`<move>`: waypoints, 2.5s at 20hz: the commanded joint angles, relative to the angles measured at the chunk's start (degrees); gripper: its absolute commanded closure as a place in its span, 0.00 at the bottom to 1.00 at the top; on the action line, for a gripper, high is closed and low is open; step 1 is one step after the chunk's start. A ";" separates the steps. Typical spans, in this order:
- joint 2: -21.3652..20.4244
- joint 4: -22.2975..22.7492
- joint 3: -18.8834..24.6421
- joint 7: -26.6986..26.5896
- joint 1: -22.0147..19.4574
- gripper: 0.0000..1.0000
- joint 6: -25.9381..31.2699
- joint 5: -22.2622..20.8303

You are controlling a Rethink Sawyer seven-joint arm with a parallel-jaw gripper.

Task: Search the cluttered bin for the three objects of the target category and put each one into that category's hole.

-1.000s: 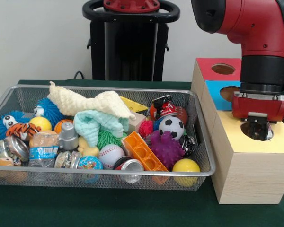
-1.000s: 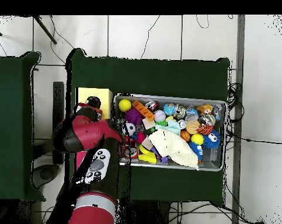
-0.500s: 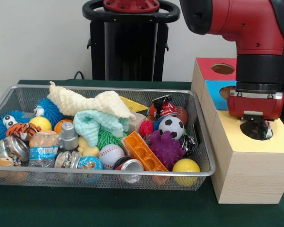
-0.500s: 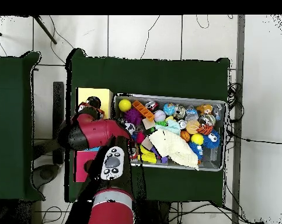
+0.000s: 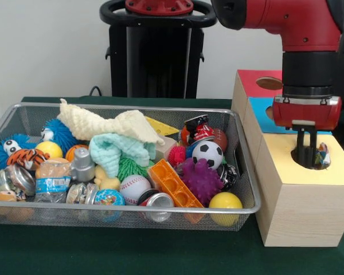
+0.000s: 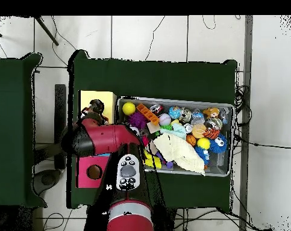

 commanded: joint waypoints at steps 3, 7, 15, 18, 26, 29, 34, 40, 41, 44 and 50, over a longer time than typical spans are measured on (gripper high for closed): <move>-6.39 9.86 5.80 -1.22 -2.23 1.00 12.35 -1.96; -10.94 10.42 5.85 -1.39 -2.87 1.00 13.78 -1.40; -24.23 12.98 9.17 -7.21 -10.15 1.00 21.38 1.01; -27.41 12.11 8.44 -8.30 -12.31 1.00 24.47 0.58; -27.25 9.28 7.75 -8.94 -15.84 1.00 23.75 -4.18; -26.60 7.72 5.93 -7.46 -14.93 1.00 23.76 -6.50; -24.60 5.50 4.95 -6.00 -14.00 1.00 23.30 -9.54; -23.74 2.86 3.42 -3.44 -11.74 1.00 24.51 -12.53; -23.67 2.91 3.50 -3.26 -11.76 1.00 24.32 -12.68; -23.10 2.17 3.19 -2.30 -11.18 1.00 24.54 -13.29; -22.43 1.35 3.71 -2.21 -12.02 1.00 25.74 -12.93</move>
